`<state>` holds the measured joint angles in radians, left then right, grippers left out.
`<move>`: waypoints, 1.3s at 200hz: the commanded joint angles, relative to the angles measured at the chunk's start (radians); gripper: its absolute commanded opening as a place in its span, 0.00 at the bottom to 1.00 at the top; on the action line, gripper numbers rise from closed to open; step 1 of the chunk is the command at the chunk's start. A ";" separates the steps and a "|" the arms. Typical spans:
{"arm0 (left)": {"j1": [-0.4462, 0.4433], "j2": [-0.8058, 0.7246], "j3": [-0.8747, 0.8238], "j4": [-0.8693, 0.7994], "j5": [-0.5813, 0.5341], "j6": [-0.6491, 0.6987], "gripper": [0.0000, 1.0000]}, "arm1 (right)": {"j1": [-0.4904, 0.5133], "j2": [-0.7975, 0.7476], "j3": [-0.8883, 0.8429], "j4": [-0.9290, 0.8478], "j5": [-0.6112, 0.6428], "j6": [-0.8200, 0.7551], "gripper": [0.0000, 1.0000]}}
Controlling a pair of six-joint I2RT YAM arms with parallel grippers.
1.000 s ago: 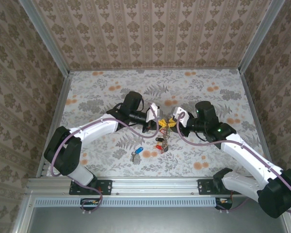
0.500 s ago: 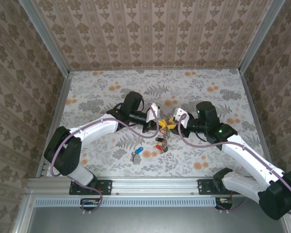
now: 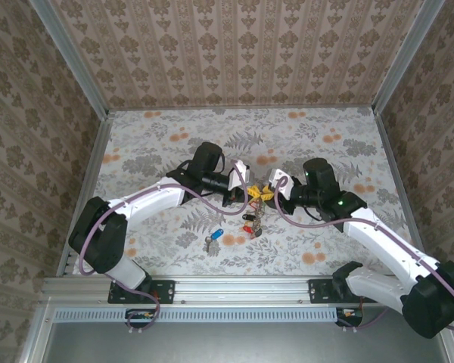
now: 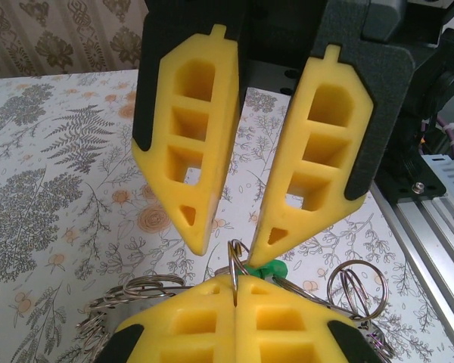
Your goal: Put the keys on the keyring
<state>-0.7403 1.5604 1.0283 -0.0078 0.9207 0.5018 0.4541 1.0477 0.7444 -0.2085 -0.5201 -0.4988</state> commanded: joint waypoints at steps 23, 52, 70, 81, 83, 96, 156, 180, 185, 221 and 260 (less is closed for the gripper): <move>-0.008 -0.049 0.040 0.045 0.052 0.018 0.00 | -0.003 0.018 -0.013 0.018 0.023 -0.016 0.14; -0.007 -0.049 0.034 0.049 0.044 0.016 0.00 | -0.003 0.024 0.005 -0.014 0.009 -0.028 0.02; -0.006 -0.039 0.042 0.028 0.032 0.018 0.09 | -0.002 0.026 0.024 -0.039 -0.003 -0.039 0.00; -0.006 -0.032 0.051 0.007 0.024 0.029 0.11 | 0.003 0.026 0.038 -0.058 -0.003 -0.050 0.00; -0.005 -0.032 0.052 0.003 0.021 0.030 0.11 | 0.004 0.026 0.040 -0.061 -0.003 -0.052 0.00; -0.006 -0.024 0.063 -0.026 0.009 0.047 0.14 | 0.013 0.028 0.058 -0.089 0.005 -0.067 0.00; -0.011 0.007 0.115 -0.161 0.000 0.113 0.21 | 0.031 0.031 0.088 -0.106 0.022 -0.076 0.00; -0.008 -0.002 0.106 -0.160 -0.001 0.115 0.24 | 0.031 0.030 0.084 -0.095 0.039 -0.072 0.00; -0.007 -0.003 0.105 -0.161 -0.002 0.114 0.24 | 0.032 0.030 0.081 -0.091 0.043 -0.070 0.00; -0.002 0.007 0.109 -0.181 0.004 0.115 0.25 | 0.032 0.025 0.076 -0.070 0.031 -0.063 0.00; -0.004 0.036 0.134 -0.197 0.007 0.115 0.26 | 0.032 0.015 0.061 -0.035 0.013 -0.048 0.00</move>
<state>-0.7448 1.5692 1.1217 -0.1684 0.9054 0.5892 0.4808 1.0821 0.7902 -0.3157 -0.4786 -0.5533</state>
